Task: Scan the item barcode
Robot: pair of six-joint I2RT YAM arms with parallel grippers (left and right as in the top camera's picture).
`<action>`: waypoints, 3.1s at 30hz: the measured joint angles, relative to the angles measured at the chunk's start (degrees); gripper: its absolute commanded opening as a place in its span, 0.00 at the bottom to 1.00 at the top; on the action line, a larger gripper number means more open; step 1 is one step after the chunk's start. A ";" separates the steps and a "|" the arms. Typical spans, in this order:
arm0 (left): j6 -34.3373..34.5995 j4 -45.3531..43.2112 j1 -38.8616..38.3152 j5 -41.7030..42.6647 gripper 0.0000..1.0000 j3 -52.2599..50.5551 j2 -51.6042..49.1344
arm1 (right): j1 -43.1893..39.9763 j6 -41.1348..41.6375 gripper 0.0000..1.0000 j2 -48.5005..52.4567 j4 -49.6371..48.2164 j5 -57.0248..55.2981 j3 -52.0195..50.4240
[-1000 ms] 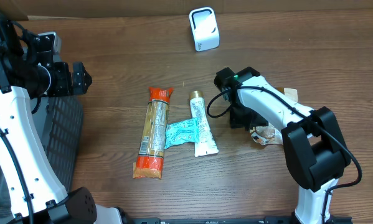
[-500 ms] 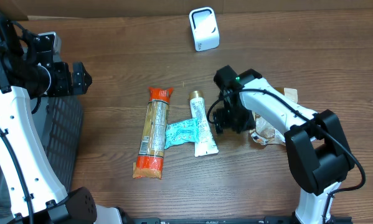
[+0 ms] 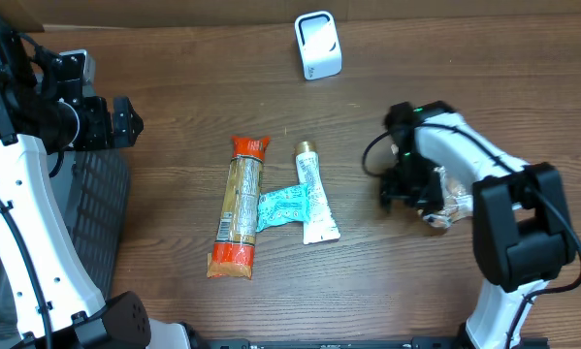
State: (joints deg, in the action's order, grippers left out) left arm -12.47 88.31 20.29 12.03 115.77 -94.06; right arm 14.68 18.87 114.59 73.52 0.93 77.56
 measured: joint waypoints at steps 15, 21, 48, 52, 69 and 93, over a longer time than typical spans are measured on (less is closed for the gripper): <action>0.00 0.02 0.00 0.00 0.99 0.00 0.00 | -20.96 -4.63 0.75 -3.34 -6.58 1.99 -0.24; 0.00 0.00 0.00 0.00 0.99 0.00 0.00 | -20.68 -8.63 0.69 -10.12 -11.15 8.17 -0.13; 0.00 0.02 0.00 0.00 0.99 0.00 0.00 | -20.59 -4.22 0.85 -10.51 -34.42 4.70 -13.94; 0.00 0.00 0.00 0.00 0.99 0.00 0.00 | -19.54 -11.47 0.87 -10.49 -33.14 8.55 -13.94; 0.00 0.02 0.00 0.00 1.00 0.00 0.00 | -1.86 -25.35 0.84 -10.51 -24.90 12.63 -11.98; 0.00 -0.02 0.00 0.00 1.00 0.00 0.00 | -3.17 1.33 0.83 -19.32 -11.45 10.23 -18.53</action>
State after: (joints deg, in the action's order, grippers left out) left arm -12.47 88.29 20.29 12.03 115.77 -94.06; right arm 11.51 20.21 95.26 62.06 11.16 59.02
